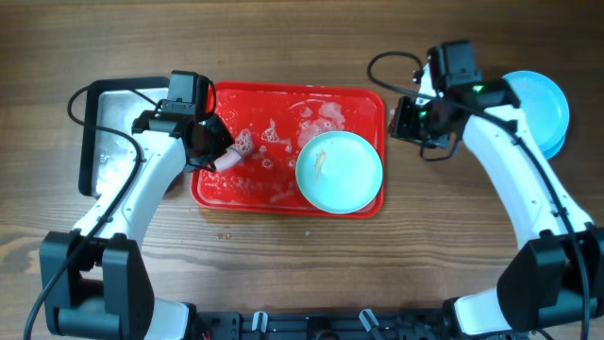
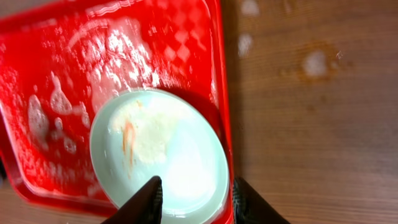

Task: Clean dirty plates on tray and stack at the side
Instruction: 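Grasp the rim of the last plate on the tray with the right gripper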

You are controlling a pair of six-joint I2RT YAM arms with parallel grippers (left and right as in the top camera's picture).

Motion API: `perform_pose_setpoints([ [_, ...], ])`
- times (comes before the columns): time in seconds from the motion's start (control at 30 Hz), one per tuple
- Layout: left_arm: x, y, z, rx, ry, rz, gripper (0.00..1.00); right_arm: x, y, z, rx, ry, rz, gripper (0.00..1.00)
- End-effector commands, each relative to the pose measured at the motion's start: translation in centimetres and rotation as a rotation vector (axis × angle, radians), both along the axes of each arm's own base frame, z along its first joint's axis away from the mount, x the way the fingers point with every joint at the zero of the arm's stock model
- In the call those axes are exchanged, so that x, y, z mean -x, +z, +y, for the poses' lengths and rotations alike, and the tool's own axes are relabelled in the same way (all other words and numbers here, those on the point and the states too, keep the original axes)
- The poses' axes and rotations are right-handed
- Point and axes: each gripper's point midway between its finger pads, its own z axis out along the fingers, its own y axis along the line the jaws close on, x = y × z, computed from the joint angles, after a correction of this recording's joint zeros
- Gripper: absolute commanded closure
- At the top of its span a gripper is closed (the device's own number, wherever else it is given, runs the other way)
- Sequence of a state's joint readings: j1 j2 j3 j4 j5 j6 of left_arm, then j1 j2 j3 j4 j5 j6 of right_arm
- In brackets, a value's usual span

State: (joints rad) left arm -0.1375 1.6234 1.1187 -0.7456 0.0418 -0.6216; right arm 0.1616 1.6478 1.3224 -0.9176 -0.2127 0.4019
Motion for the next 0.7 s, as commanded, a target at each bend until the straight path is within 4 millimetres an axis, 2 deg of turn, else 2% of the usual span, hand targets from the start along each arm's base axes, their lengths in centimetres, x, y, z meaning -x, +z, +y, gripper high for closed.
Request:
perform_pose_setpoints([
  [0.0,0.0,-0.2,0.1,-0.015,-0.015,0.004,0.96,0.1,-0.9,0.0,0.014,-0.039,-0.015,0.63],
  [0.1,0.0,-0.2,0.1,-0.015,-0.015,0.003,0.96,0.9,-1.4,1.5,0.031,0.044,-0.010,0.63],
  [0.17,0.0,-0.2,0.1,-0.015,-0.015,0.004,0.96,2.6,-3.2,2.5,0.051,0.032,0.054,0.64],
  [0.23,0.0,-0.2,0.1,-0.015,-0.015,0.004,0.96,4.7,-5.1,3.0,0.057,0.004,0.145,0.74],
  [0.27,0.0,-0.2,0.1,-0.015,-0.015,0.004,0.96,6.1,-5.7,3.1,0.073,0.010,0.201,0.75],
  [0.33,0.0,-0.2,0.1,-0.015,-0.015,0.004,0.96,8.4,-6.0,3.0,0.100,0.003,0.287,0.74],
  [0.4,0.0,-0.2,0.1,-0.015,-0.015,0.004,0.96,9.3,-6.5,3.2,0.108,0.008,0.311,0.73],
  [0.47,0.0,-0.2,0.1,-0.015,-0.015,0.004,0.96,10.7,-8.1,3.5,0.118,0.009,0.339,0.71],
  [0.6,0.0,-0.2,0.1,-0.015,-0.015,0.004,0.96,10.3,-8.6,3.6,0.110,0.004,0.321,0.69],
  [0.67,0.0,-0.2,0.1,-0.015,-0.015,0.004,0.96,10.0,-9.4,4.4,0.078,0.019,0.331,0.65],
])
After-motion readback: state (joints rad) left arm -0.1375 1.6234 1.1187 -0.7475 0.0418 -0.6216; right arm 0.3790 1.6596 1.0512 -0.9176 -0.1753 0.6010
